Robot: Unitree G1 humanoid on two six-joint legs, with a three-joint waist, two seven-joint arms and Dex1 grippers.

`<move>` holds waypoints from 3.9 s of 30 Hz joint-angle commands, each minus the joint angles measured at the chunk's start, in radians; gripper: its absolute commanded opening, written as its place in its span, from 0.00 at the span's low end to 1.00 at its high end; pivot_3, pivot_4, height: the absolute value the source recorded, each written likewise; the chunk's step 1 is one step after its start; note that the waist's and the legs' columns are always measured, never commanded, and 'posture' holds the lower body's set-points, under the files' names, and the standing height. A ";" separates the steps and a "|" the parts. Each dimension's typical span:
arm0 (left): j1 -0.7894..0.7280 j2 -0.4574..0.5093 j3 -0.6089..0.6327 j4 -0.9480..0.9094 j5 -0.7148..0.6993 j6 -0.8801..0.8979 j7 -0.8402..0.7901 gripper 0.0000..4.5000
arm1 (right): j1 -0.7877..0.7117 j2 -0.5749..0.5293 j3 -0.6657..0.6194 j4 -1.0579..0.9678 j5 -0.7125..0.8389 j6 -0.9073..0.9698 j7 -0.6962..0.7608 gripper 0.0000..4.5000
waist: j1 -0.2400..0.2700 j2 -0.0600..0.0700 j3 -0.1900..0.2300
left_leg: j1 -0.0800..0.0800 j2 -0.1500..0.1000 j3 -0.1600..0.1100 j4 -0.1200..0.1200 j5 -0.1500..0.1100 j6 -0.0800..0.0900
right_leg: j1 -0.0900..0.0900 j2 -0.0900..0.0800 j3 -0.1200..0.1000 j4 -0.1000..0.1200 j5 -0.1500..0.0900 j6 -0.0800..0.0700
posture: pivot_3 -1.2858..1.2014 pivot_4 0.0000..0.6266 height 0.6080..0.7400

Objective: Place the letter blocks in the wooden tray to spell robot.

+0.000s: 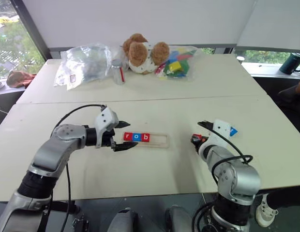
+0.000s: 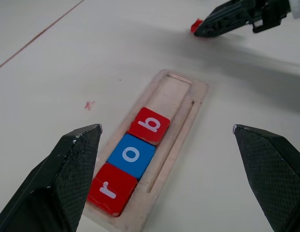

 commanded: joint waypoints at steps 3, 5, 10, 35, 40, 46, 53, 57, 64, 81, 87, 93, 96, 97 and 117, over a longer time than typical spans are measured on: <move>-0.001 0.002 0.007 0.007 0.022 -0.039 -0.010 1.00 | -0.019 0.000 -0.008 0.013 0.007 0.038 -0.007 0.37 | 0.000 0.000 0.000 | 0.000 0.000 0.000 0.000 0.000 0.000 | 0.000 0.000 0.000 0.000 0.000 0.000 | 0.52 0.24 1.00; 0.006 0.003 0.014 0.001 0.021 -0.038 -0.008 1.00 | -0.014 -0.019 0.010 0.019 0.017 0.056 0.011 0.56 | 0.000 0.000 0.000 | 0.000 0.000 0.000 0.000 0.000 0.000 | 0.000 0.000 0.000 0.000 0.000 0.000 | 0.52 0.24 1.00; 0.044 0.019 0.029 0.001 0.025 -0.042 -0.004 1.00 | -0.042 -0.130 0.055 -0.025 0.030 -0.005 0.056 0.99 | 0.002 0.000 0.000 | 0.000 0.000 0.000 0.000 0.000 0.000 | 0.001 0.000 0.000 -0.002 0.000 0.000 | 0.52 0.24 1.00; 0.065 0.264 0.038 -0.167 -0.020 0.026 -0.185 1.00 | -0.100 -0.933 0.337 0.758 0.182 -1.161 1.249 0.99 | -0.001 0.000 0.002 | 0.000 0.002 0.002 0.000 -0.004 0.007 | 0.007 -0.001 -0.001 -0.013 0.000 0.001 | 0.52 0.24 1.00; 0.069 0.254 0.049 -0.163 -0.021 0.030 -0.169 1.00 | -0.158 -0.884 0.346 0.867 0.160 -1.216 1.250 0.99 | 0.007 0.000 0.002 | 0.000 0.002 0.001 0.000 -0.004 0.006 | 0.006 -0.001 -0.001 -0.013 0.000 0.001 | 0.52 0.24 1.00; 0.085 0.246 0.054 -0.165 -0.021 0.034 -0.143 1.00 | -0.190 -0.830 0.328 0.910 0.180 -1.165 1.219 0.94 | 0.003 0.000 0.002 | -0.001 0.002 0.001 0.000 -0.004 0.006 | 0.006 -0.002 -0.001 -0.013 0.000 0.000 | 0.52 0.24 1.00; 0.086 0.240 0.049 -0.161 -0.020 0.032 -0.130 1.00 | -0.191 -0.815 0.331 0.918 0.175 -1.164 1.197 0.26 | 0.003 0.000 0.002 | -0.001 0.002 0.001 0.000 -0.004 0.006 | 0.005 -0.002 -0.001 -0.013 0.000 0.000 | 0.52 0.24 1.00; 0.080 0.247 0.054 -0.131 -0.009 0.018 -0.135 1.00 | -0.193 -0.820 0.323 0.859 0.212 -1.122 1.227 0.25 | 0.003 0.000 0.002 | -0.001 0.002 0.001 0.000 -0.004 0.006 | 0.005 -0.002 -0.001 -0.013 0.000 0.000 | 0.52 0.24 1.00; 0.072 0.252 0.061 -0.092 0.010 -0.006 -0.138 1.00 | -0.358 -0.777 0.429 0.777 0.165 -1.089 1.298 0.25 | -0.003 0.001 0.002 | -0.001 0.002 0.002 0.000 -0.004 0.006 | 0.004 -0.002 -0.001 -0.012 0.000 0.000 | 0.52 0.24 1.00; 0.158 0.245 0.087 -0.157 0.004 0.020 -0.079 1.00 | -0.468 -0.631 0.603 0.837 0.011 -1.049 1.265 0.25 | 0.000 0.001 0.002 | -0.006 0.001 0.001 0.000 -0.003 0.004 | 0.000 -0.003 -0.002 -0.012 0.000 0.000 | 0.52 0.24 1.00; 0.159 0.237 0.071 -0.154 0.017 0.014 -0.060 1.00 | -0.472 -0.603 0.612 0.846 -0.012 -1.037 1.235 0.25 | 0.002 0.001 0.002 | -0.006 0.001 0.001 0.000 -0.003 0.004 | 0.000 -0.003 -0.002 -0.012 0.000 0.000 | 0.52 0.24 1.00; 0.145 0.227 0.061 -0.144 0.021 0.010 -0.056 1.00 | -0.482 -0.578 0.625 0.858 -0.034 -1.037 1.220 0.25 | 0.001 0.001 0.002 | -0.006 0.001 0.001 0.000 -0.003 0.004 | 0.000 -0.003 -0.002 -0.012 0.000 0.000 | 0.52 0.24 1.00; 0.146 0.228 0.054 -0.138 0.035 0.000 -0.051 1.00 | -0.479 -0.566 0.629 0.854 -0.034 -1.032 1.216 0.25 | 0.000 0.001 0.002 | -0.006 0.001 0.001 0.000 -0.003 0.004 | 0.000 -0.003 -0.002 -0.012 0.000 0.000 | 0.52 0.24 1.00; 0.147 0.227 0.053 -0.137 0.037 -0.002 -0.050 1.00 | -0.479 -0.562 0.629 0.850 -0.031 -1.026 1.217 0.25 | 0.000 0.001 0.002 | -0.006 0.001 0.001 0.000 -0.003 0.004 | 0.000 -0.002 -0.002 -0.012 0.000 0.000 | 0.52 0.24 1.00; 0.144 0.207 0.051 -0.108 0.073 -0.032 -0.048 1.00 | -0.520 -0.534 0.593 0.860 -0.010 -1.005 1.206 0.98 | -0.001 0.001 0.002 | -0.006 0.001 0.001 0.000 -0.003 0.003 | 0.000 -0.002 -0.002 -0.012 0.000 0.000 | 0.52 0.24 1.00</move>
